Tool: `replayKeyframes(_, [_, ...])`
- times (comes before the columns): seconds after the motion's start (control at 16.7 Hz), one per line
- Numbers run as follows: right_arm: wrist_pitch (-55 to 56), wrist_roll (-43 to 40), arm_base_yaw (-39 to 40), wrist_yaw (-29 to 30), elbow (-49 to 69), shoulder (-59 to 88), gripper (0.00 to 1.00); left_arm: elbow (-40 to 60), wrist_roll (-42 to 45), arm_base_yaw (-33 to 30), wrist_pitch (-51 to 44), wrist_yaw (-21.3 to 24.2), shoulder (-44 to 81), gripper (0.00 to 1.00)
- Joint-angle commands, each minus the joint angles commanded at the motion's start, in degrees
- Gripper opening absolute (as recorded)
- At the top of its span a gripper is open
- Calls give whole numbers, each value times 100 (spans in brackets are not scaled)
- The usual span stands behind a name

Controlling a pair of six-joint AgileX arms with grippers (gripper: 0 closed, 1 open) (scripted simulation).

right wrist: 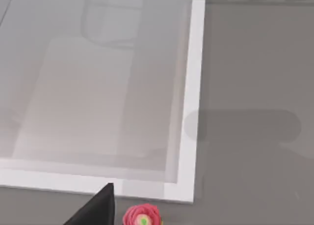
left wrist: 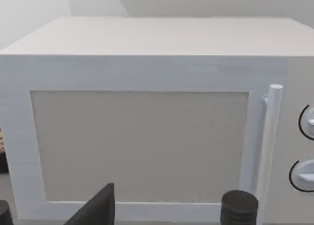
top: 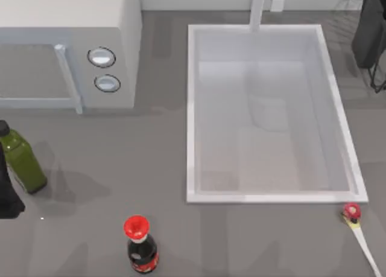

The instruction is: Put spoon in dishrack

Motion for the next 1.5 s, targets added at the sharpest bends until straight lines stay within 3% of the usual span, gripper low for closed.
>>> replayKeyframes(0.42, [-2477, 511, 891, -43, 1989, 3581, 100, 0, 0, 0, 0, 0, 0, 100])
replayKeyframes(0.72, [-3321, 674, 1217, -14, 2749, 4595, 100, 0, 0, 0, 0, 0, 0, 100])
replayKeyframes(1.14, [-3250, 671, 1208, -14, 2701, 4655, 100, 0, 0, 0, 0, 0, 0, 100])
replayKeyframes(1.5, [-1674, 694, 1231, -13, 1900, 5373, 100, 0, 0, 0, 0, 0, 0, 100])
